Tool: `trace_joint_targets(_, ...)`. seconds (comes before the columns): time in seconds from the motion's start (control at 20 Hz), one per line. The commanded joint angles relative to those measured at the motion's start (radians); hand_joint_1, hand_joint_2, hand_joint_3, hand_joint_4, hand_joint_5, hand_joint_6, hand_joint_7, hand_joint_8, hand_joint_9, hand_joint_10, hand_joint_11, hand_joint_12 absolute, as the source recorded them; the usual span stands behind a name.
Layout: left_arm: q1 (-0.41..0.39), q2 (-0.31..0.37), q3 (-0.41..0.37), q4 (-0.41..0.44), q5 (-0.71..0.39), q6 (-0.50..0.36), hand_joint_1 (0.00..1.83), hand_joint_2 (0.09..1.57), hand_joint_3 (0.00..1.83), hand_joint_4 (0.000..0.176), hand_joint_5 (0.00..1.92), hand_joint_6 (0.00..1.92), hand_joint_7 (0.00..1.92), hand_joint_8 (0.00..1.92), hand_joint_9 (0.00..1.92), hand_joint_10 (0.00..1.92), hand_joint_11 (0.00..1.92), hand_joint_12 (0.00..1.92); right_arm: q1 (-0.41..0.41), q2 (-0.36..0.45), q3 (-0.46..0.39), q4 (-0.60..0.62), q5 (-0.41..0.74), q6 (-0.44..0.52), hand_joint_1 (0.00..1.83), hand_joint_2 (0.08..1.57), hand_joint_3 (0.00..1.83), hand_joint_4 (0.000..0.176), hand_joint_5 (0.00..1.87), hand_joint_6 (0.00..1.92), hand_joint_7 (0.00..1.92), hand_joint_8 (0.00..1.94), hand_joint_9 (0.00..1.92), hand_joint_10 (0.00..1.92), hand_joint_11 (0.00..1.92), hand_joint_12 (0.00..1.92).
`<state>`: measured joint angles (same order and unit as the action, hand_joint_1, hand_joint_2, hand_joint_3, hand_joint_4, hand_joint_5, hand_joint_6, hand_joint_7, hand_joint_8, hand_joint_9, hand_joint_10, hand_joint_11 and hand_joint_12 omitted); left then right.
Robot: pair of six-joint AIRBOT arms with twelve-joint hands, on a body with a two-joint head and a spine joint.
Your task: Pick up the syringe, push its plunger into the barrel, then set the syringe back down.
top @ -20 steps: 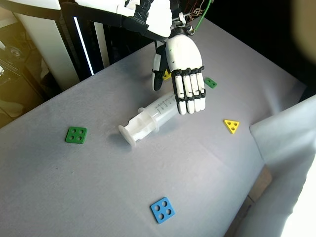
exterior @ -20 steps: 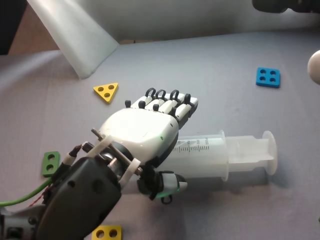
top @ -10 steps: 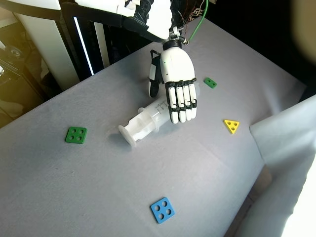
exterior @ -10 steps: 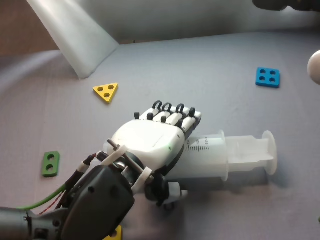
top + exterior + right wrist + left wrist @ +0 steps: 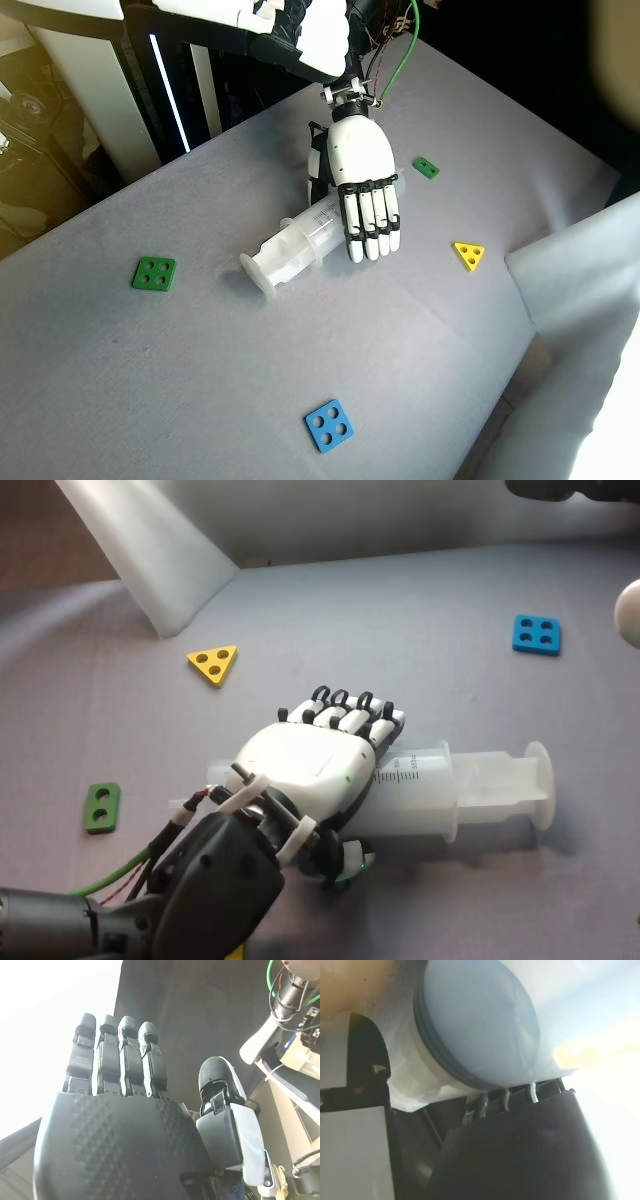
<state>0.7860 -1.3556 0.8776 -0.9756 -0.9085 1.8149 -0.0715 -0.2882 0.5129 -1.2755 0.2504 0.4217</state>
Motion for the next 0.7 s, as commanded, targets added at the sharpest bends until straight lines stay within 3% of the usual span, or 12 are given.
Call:
trace_joint_targets(0.0,0.006,-0.01,0.009,0.048,-0.049,0.004,1.13,1.02,0.0,0.0,0.12,0.0,0.07,0.0,0.08,0.0,0.0,0.41,0.019,0.002,-0.004,0.033,0.035,0.004,0.0,1.37,0.0,0.0,0.25,0.01,0.2,0.0,0.13,0.0,0.0,0.3)
trace_joint_targets(0.55,0.025,-0.02,0.017,0.048,-0.049,-0.008,1.11,1.04,0.0,0.0,0.11,0.0,0.08,0.0,0.07,0.0,0.0,0.4,0.018,0.002,-0.004,0.033,0.033,0.005,0.0,1.37,0.0,0.0,0.26,0.0,0.22,0.0,0.15,0.0,0.0,0.33)
trace_joint_targets(0.65,0.026,-0.02,0.016,0.047,-0.049,-0.009,1.14,1.07,0.0,0.0,0.21,0.01,0.21,0.01,0.17,0.01,0.0,0.55,0.018,0.002,-0.004,0.033,0.018,0.005,0.0,1.36,0.0,0.0,0.28,0.01,0.24,0.01,0.17,0.01,0.0,0.38)
